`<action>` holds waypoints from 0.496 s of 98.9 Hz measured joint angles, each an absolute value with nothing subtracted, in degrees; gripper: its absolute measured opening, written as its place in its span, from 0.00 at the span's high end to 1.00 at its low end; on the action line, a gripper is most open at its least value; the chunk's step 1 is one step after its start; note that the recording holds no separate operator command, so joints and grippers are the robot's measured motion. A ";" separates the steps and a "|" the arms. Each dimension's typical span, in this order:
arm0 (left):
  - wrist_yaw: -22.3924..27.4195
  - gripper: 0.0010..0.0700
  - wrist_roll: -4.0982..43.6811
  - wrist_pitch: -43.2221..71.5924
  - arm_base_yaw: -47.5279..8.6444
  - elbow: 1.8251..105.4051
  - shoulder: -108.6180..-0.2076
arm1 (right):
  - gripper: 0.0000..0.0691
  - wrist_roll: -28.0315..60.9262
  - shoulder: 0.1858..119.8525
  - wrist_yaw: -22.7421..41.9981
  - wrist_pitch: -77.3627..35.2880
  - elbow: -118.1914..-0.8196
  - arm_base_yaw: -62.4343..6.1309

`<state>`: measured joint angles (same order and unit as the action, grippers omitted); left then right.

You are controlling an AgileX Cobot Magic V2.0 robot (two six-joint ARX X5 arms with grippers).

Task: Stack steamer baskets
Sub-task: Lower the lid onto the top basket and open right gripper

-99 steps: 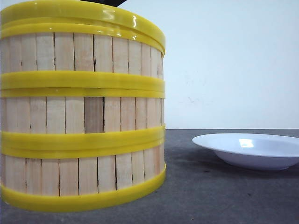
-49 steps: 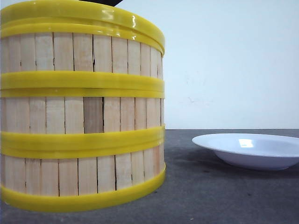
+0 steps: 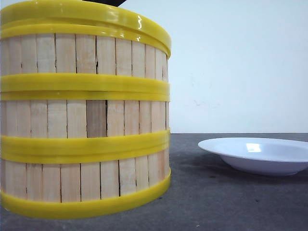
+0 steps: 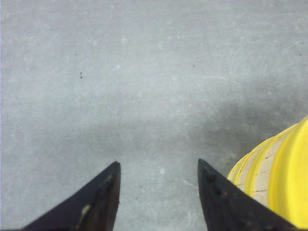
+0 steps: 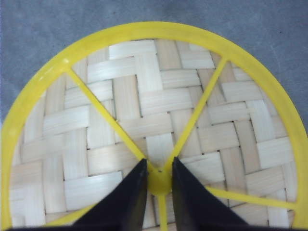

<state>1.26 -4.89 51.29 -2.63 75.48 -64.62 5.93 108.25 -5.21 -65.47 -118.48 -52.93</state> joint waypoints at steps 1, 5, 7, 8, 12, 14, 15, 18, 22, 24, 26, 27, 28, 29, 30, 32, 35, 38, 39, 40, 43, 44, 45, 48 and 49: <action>1.26 0.58 -4.89 51.31 -2.63 75.48 -64.62 | 0.86 6.00 108.25 -5.23 -65.49 -118.48 -52.95; 1.26 0.58 -4.89 51.31 -2.63 75.48 -64.62 | 0.80 6.09 108.25 -5.39 -65.69 -118.48 -52.97; 1.26 0.58 -4.89 51.31 -2.63 75.48 -64.62 | 0.76 6.13 108.25 -5.52 -65.82 -118.48 -53.04; 1.26 0.58 -4.89 51.29 -2.63 75.48 -64.62 | 0.74 6.15 108.25 -5.56 -65.91 -118.48 -53.08; 1.26 0.58 -4.89 51.31 -2.63 75.48 -64.62 | 0.64 6.17 108.25 -5.74 -65.95 -118.48 -53.25; 1.26 0.58 -4.89 51.31 -2.63 75.48 -64.62 | 0.60 6.17 108.25 -5.82 -66.00 -118.48 -53.32; 1.26 0.58 -4.89 51.31 -2.63 75.48 -64.62 | 0.57 6.17 108.25 -5.85 -66.00 -118.48 -53.36; 1.26 0.58 -4.89 51.31 -2.63 75.48 -64.62 | 0.51 6.17 108.25 -5.82 -65.95 -118.48 -53.49; 1.26 0.58 -4.89 51.31 -2.63 75.48 -64.62 | 0.44 6.17 108.25 -5.85 -65.84 -118.48 -53.58; 1.26 0.58 -4.89 51.33 -2.63 75.48 -64.62 | 0.41 6.17 108.25 -5.85 -65.73 -118.48 -53.58; 1.26 0.58 -4.89 51.33 -2.63 75.48 -64.62 | 0.39 6.17 108.25 -5.85 -65.60 -118.48 -53.58; 1.26 0.58 -4.89 51.33 -2.63 75.48 -64.62 | 0.39 6.17 108.25 -5.85 -65.54 -118.48 -53.56; 1.26 0.58 -4.89 51.35 -2.63 75.48 -64.62 | 0.38 6.17 108.25 -5.85 -65.47 -118.50 -53.54; 1.26 0.58 -4.89 51.35 -2.63 75.48 -64.62 | 0.37 6.17 108.25 -5.85 -65.45 -118.52 -53.49; 1.26 0.58 -4.89 51.35 -2.63 75.48 -64.62 | 0.37 6.17 108.25 -5.85 -65.43 -118.58 -53.47; 1.26 0.58 -4.89 51.35 -2.63 75.48 -64.62 | 0.36 6.17 108.25 -5.85 -65.41 -118.69 -53.43; 1.26 0.58 -4.89 51.40 -2.63 75.48 -64.62 | 0.36 6.17 108.25 -5.85 -65.39 -118.96 -53.36; 1.26 0.58 -4.89 51.42 -2.63 75.48 -64.62 | 0.35 6.20 108.20 -5.85 -65.45 -119.48 -53.19; 1.26 0.58 -4.89 51.46 -2.63 75.48 -64.62 | 0.35 6.20 108.12 -5.85 -65.36 -119.61 -53.15; 1.26 0.58 -4.89 51.48 -2.63 75.48 -64.62 | 0.35 6.20 107.98 -5.85 -65.25 -119.79 -53.06; 1.26 0.58 -4.89 51.55 -2.63 75.48 -64.62 | 0.35 6.20 107.55 -5.82 -65.21 -120.14 -52.66; 1.26 0.58 -4.89 51.62 -2.63 75.48 -64.62 | 0.34 6.20 107.33 -5.82 -65.19 -120.22 -52.53; 1.26 0.58 -4.86 51.62 -2.63 75.48 -64.62 | 0.34 6.20 107.09 -5.82 -65.14 -120.29 -52.40; 1.26 0.58 -4.89 51.66 -2.63 75.48 -64.62 | 0.34 6.20 106.17 -5.85 -65.08 -120.29 -52.01; 1.26 0.58 -4.86 51.64 -2.63 75.48 -64.62 | 0.34 6.17 105.84 -5.85 -65.10 -120.31 -51.88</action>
